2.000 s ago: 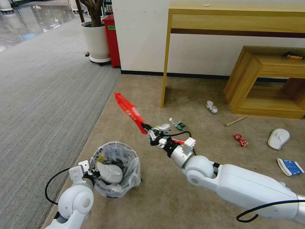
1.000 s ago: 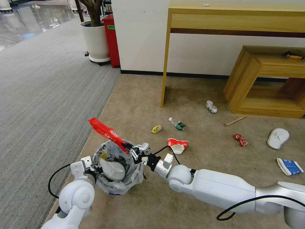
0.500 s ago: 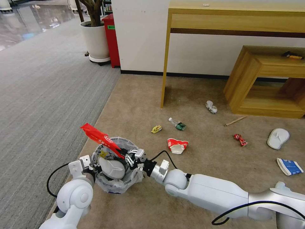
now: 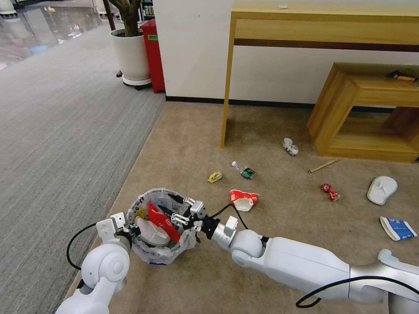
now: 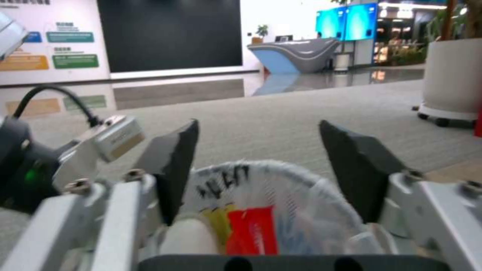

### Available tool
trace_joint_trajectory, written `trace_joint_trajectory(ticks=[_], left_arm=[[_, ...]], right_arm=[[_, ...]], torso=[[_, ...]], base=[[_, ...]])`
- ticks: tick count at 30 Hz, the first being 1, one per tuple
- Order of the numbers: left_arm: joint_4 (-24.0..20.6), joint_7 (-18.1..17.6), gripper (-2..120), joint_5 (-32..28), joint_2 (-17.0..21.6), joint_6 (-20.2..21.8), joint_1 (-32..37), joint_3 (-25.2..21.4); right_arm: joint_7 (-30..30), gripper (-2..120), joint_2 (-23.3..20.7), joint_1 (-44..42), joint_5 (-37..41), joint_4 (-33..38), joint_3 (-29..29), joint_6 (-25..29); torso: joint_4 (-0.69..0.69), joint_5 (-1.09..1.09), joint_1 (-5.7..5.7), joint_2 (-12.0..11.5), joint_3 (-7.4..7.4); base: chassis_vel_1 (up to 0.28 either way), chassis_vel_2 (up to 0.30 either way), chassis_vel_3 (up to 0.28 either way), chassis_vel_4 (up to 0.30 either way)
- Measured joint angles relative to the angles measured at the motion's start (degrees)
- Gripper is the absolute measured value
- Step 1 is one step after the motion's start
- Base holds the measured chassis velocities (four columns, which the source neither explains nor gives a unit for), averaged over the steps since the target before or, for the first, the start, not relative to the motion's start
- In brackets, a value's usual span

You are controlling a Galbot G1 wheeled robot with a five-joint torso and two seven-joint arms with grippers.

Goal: Pick up the trash bin and place the garbage on the floor into it.

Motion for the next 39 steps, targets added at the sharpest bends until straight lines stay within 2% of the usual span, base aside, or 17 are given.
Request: trace_joint_trajectory(ticks=[1, 5, 6, 9, 18, 22, 23, 26, 29, 34, 37, 39], left_arm=[[0.0, 0.0, 0, 0.0, 0.0, 0.0, 0.0, 0.0], [0.33, 0.03, 0, 0.08, 0.16, -0.07, 0.43, -0.09], [0.33, 0.03, 0, 0.08, 0.16, -0.07, 0.43, -0.09], [0.68, 0.17, 0, 0.27, 0.24, -0.14, 0.49, -0.18], [0.97, 0.43, 0, 0.63, 0.36, -0.3, 0.29, 0.12], [0.44, 0.44, 0, 0.43, 0.48, -0.3, 0.38, 0.16], [0.44, 0.44, 0, 0.43, 0.48, -0.3, 0.38, 0.16], [0.19, 0.49, 0, 0.47, 0.51, -0.29, 0.68, 0.29], [0.07, 0.53, 0, 0.48, 0.51, -0.3, 0.7, 0.42], [-0.07, 0.56, 0, 0.59, 0.36, -0.31, 0.68, 0.76], [-0.22, 0.7, 0, 0.76, -0.04, -0.33, 0.8, 0.96], [-0.9, 1.05, 0, 1.4, -0.51, -0.44, 1.33, 1.14]], right_arm=[[0.0, 68, 0.0, 0.0, 0.0, 0.0, 0.0, 0.0], [2.74, 85, -1.42, 0.11, 1.47, 1.56, 4.35, -1.51], [2.74, 85, -1.42, 0.11, 1.47, 1.56, 4.35, -1.51], [6.81, 98, -4.0, 0.17, 4.99, 3.71, 9.61, -4.98], [10.59, 100, -10.89, -4.35, 6.53, 5.58, 18.12, -8.38], [12.66, 100, -14.82, -10.72, 5.55, 5.06, 25.58, -10.33], [12.66, 100, -14.82, -10.72, 5.55, 5.06, 25.58, -10.33], [15.68, 100, -16.51, -16.22, 4.02, 2.97, 30.41, -12.15], [16.51, 100, -16.87, -18.35, 2.56, 1.82, 32.07, -12.61], [18.76, 100, -18.44, -23.34, -0.78, -0.59, 34.49, -14.48], [18.89, 100, -18.6, -24.34, -1.72, -2.7, 34.3, -14.91], [17.77, 100, -17.77, -23.44, -2.69, -7.17, 32.19, -14.9]], torso=[[0.0, 0.0, 0.0, 0.0, 0.0], [0.01, 0.0, 0.0, 0.0, 0.0], [0.01, 0.0, 0.0, 0.0, 0.0], [0.01, 0.01, 0.0, 0.0, 0.0], [0.0, 0.02, 0.0, 0.01, 0.0], [-0.01, 0.0, -0.01, 0.0, -0.01], [-0.01, 0.0, -0.01, 0.0, -0.01], [-0.02, 0.02, 0.0, 0.0, 0.0], [0.03, 0.01, 0.0, 0.0, -0.01], [-0.02, 0.01, -0.01, 0.01, -0.01], [0.0, 0.01, -0.01, 0.0, 0.0], [-0.01, 0.0, -0.01, 0.0, -0.01]], base=[[0.0, 0.0, 0.0, 0.0], [0.0, 0.0, 0.0, 0.0], [0.0, 0.0, 0.0, 0.0], [0.0, 0.0, 0.0, 0.0], [0.0, 0.0, 0.0, 0.0], [0.0, 0.0, 0.0, 0.0], [0.0, 0.0, 0.0, 0.0], [0.0, 0.0, 0.0, 0.0], [0.0, 0.0, 0.0, 0.0], [0.0, 0.0, 0.0, 0.0], [0.0, 0.0, 0.0, 0.0], [0.0, 0.0, 0.0, 0.0]])
